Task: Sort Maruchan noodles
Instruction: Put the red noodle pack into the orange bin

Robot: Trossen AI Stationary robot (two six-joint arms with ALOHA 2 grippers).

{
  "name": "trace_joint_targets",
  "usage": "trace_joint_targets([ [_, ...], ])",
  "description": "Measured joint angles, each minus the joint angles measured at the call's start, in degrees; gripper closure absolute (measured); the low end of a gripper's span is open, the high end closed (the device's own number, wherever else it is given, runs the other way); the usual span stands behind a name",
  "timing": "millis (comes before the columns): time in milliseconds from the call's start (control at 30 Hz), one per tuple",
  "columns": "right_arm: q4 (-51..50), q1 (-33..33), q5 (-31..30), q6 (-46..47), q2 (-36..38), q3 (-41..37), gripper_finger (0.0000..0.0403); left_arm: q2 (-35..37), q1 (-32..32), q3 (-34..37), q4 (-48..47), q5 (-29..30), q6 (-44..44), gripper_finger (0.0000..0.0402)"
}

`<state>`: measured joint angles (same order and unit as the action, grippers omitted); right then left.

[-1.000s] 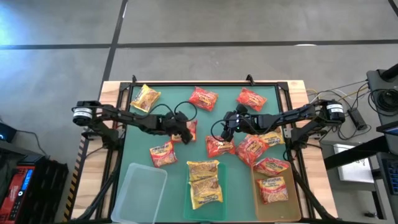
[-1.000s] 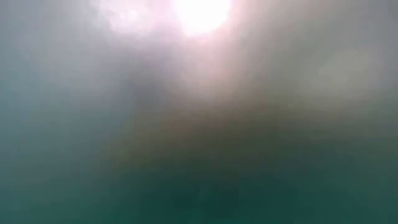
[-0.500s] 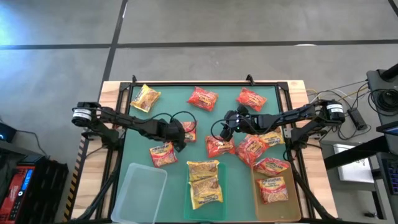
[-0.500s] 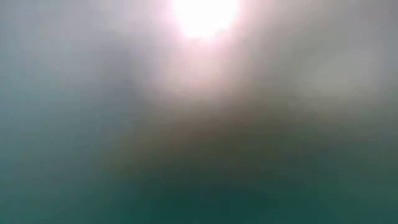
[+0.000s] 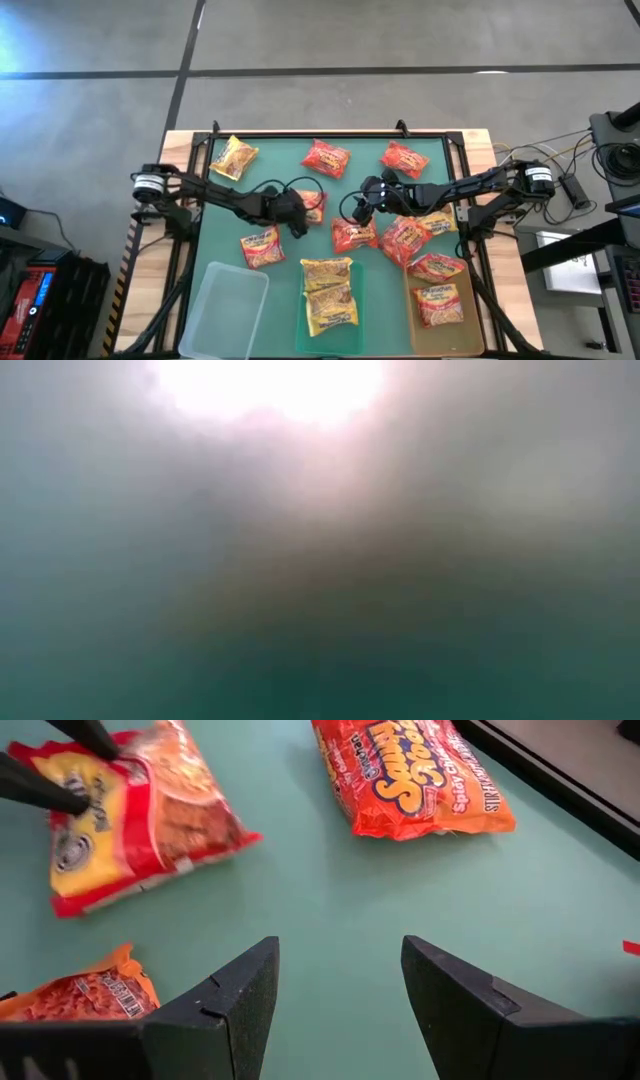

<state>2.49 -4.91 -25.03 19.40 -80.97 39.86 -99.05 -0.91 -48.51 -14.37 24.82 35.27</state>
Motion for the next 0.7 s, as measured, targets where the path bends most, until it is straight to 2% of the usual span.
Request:
trace_joint_targets([
  [167,0.77,0.00,-0.29,-1.02,0.00,0.00,0.0202,-2.38,-1.68,0.02,9.27,-0.21,-8.66,0.0193],
  [300,2.51,-0.09,-0.45,-2.57,0.00,0.00,0.0202,-4.44,-3.23,-0.01,14.08,-1.60,-10.82,0.0193],
  [567,5.86,-0.84,0.52,-2.16,0.00,0.00,0.0202,-6.86,-3.45,-0.56,9.22,-4.84,-8.23,0.0193],
  [700,7.49,-3.52,6.55,0.51,-1.23,0.00,0.0202,-6.47,-3.21,-0.56,8.46,-5.93,-8.66,0.0193],
])
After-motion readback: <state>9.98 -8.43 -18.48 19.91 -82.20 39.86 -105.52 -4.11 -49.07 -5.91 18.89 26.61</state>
